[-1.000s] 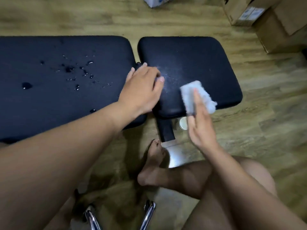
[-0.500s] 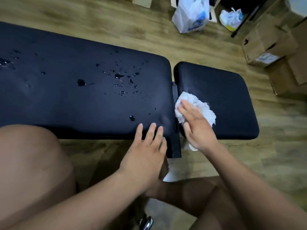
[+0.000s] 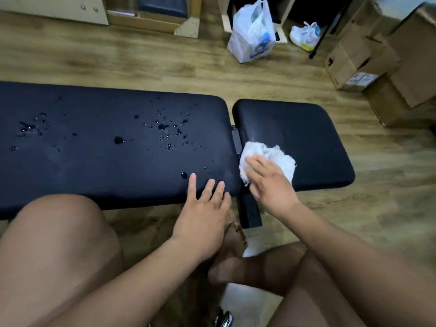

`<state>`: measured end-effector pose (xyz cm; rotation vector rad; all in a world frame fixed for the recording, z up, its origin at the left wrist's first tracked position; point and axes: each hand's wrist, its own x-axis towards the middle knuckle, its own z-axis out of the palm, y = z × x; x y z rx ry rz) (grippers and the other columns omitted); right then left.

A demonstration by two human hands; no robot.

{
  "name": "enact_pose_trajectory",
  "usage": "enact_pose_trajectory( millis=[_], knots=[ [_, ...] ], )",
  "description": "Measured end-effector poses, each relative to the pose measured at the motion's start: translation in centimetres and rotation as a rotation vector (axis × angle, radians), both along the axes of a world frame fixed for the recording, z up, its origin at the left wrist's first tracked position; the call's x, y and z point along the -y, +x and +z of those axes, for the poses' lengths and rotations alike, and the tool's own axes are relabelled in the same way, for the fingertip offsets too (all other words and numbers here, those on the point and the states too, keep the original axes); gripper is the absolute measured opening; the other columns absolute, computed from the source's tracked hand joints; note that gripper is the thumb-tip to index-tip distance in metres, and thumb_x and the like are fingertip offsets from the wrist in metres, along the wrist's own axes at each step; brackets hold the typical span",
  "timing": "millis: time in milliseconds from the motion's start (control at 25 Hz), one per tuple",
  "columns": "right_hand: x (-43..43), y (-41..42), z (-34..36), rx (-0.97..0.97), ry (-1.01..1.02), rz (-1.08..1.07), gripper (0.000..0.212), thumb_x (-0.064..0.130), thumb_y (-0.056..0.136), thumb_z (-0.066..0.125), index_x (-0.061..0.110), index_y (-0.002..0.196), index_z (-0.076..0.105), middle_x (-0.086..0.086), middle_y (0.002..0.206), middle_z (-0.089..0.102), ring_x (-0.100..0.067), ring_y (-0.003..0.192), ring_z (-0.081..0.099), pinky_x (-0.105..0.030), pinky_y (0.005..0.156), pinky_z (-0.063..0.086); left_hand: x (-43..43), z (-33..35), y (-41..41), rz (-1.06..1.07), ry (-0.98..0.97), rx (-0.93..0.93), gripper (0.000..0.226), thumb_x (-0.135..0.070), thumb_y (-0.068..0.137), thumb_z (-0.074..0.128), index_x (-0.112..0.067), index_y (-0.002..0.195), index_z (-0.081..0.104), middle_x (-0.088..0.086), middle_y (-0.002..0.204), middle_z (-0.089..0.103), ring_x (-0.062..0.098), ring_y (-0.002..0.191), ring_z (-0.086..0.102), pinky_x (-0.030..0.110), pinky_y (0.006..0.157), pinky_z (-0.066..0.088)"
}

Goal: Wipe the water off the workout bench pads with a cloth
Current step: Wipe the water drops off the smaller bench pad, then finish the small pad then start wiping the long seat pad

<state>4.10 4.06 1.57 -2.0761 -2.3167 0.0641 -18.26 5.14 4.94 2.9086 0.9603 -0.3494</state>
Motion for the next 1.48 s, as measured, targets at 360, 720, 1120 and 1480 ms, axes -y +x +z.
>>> enact_pose_trajectory(
  millis=[360, 720, 1120, 1480],
  knots=[
    [9.6, 3.3, 6.2, -0.224, -0.106, -0.34, 0.028, 0.002, 0.092, 0.048, 0.013, 0.11, 0.066, -0.008, 0.126, 0.06, -0.026, 0.116, 0.056, -0.025, 0.095, 0.042, 4.5, 1.1, -1.9, 0.314, -0.433, 0.52, 0.04, -0.033, 0.096, 0.052, -0.023, 0.135, 0.051, -0.007, 0.139, 0.049, 0.01, 0.133, 0.041, 0.03, 0.119, 0.021],
    [16.9, -7.8, 12.7, -1.81, 0.201, -0.822, 0.015, 0.002, 0.093, 0.056, 0.001, 0.099, 0.069, -0.009, 0.083, 0.071, -0.02, 0.079, 0.066, -0.027, 0.066, 0.054, 10.5, 5.2, 0.8, 0.477, -0.583, 1.163, 0.015, -0.033, 0.084, 0.063, -0.029, 0.098, 0.065, -0.013, 0.101, 0.065, 0.006, 0.097, 0.062, 0.024, 0.084, 0.048],
    [19.3, -6.7, 14.2, -1.173, 0.199, -0.563, 0.013, 0.007, 0.094, 0.057, 0.014, 0.088, 0.067, -0.005, 0.079, 0.068, -0.012, 0.074, 0.06, -0.036, 0.072, 0.05, 10.5, 8.5, 1.4, 0.339, -0.805, 1.121, 0.009, -0.018, 0.081, 0.068, -0.019, 0.074, 0.063, -0.006, 0.069, 0.067, 0.009, 0.066, 0.061, 0.025, 0.065, 0.048],
    [19.9, -4.5, 19.2, -1.083, -0.455, -0.367, 0.029, 0.034, 0.079, 0.077, 0.022, 0.102, 0.064, -0.001, 0.069, 0.06, -0.016, 0.065, 0.051, -0.032, 0.061, 0.039, 4.4, 18.2, 3.1, -0.076, -0.749, 0.824, 0.026, -0.011, 0.078, 0.072, -0.024, 0.099, 0.065, -0.005, 0.075, 0.061, 0.008, 0.067, 0.054, 0.021, 0.064, 0.043]
  ],
)
